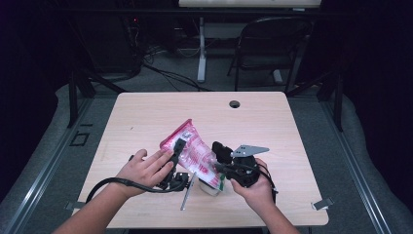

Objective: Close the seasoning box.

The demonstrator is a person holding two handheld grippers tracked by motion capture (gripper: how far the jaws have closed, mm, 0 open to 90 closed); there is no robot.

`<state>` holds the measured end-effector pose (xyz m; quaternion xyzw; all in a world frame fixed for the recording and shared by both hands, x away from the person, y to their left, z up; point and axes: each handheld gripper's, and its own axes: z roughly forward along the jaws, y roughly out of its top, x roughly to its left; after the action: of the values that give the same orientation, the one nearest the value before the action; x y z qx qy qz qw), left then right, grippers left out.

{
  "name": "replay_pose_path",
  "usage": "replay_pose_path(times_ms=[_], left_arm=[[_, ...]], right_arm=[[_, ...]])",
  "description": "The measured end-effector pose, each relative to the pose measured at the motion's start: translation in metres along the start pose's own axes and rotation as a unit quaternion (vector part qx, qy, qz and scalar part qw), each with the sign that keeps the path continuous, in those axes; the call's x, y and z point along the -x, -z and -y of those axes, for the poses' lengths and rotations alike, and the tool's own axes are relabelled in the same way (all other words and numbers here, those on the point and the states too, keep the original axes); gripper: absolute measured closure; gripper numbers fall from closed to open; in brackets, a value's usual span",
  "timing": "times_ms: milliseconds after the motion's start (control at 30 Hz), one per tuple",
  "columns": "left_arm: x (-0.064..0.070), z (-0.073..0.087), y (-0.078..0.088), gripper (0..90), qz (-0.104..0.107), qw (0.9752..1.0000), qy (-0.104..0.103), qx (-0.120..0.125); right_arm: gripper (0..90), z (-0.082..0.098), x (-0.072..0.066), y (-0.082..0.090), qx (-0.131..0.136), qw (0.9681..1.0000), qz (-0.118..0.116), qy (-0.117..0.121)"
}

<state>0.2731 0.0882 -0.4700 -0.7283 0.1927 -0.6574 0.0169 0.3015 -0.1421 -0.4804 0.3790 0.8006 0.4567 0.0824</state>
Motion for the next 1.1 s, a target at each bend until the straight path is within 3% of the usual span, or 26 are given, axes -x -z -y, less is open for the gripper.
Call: replay_pose_path(times_ms=[367,467,533,1000,1100], left_arm=[[0.004,0.005,0.0,79.0,0.011,0.9998,0.019,-0.005],[0.006,0.007,0.0,79.1,0.016,0.9992,0.035,-0.005],[0.005,0.007,0.0,79.2,0.014,0.9994,0.031,-0.007],[0.012,0.011,0.001,79.4,0.027,0.9981,0.054,-0.008],[0.012,0.011,0.001,79.5,0.025,0.9984,0.049,-0.009]], right_arm=[[90.0,-0.003,-0.003,-0.002,0.002,1.0,-0.001,0.001],[90.0,-0.004,-0.003,-0.002,0.003,1.0,-0.003,0.002],[90.0,-0.005,-0.003,-0.002,0.002,1.0,-0.003,0.004],[90.0,-0.007,-0.004,-0.003,0.005,1.0,-0.003,0.003],[90.0,-0.007,-0.004,-0.003,0.006,1.0,-0.003,0.002]])
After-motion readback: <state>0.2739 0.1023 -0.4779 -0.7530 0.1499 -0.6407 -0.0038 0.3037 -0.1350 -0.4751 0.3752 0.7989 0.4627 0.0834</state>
